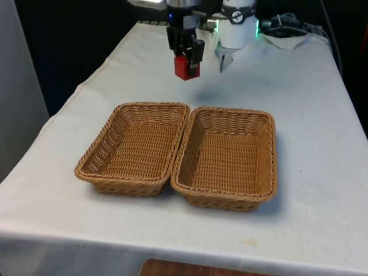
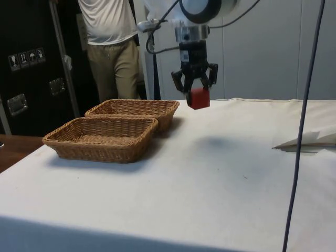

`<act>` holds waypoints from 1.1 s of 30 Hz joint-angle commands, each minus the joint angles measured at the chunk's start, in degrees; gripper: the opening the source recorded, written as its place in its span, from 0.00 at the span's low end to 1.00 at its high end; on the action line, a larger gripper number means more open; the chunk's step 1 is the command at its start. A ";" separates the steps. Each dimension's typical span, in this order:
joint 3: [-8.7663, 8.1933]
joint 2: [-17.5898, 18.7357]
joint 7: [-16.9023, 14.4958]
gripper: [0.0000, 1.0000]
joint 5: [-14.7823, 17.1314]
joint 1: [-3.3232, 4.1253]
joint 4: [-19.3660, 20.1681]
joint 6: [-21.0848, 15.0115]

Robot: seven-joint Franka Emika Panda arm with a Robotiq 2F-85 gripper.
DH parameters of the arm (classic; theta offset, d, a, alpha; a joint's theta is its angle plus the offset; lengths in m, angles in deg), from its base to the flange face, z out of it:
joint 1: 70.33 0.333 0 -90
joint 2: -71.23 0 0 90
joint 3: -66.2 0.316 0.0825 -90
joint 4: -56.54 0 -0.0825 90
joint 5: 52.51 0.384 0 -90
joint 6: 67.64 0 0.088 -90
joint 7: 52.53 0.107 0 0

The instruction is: Pick up the red cube and place it into the right basket.

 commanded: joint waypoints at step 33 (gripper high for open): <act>-3.04 5.27 -8.19 0.03 1.26 -0.23 -18.62 14.55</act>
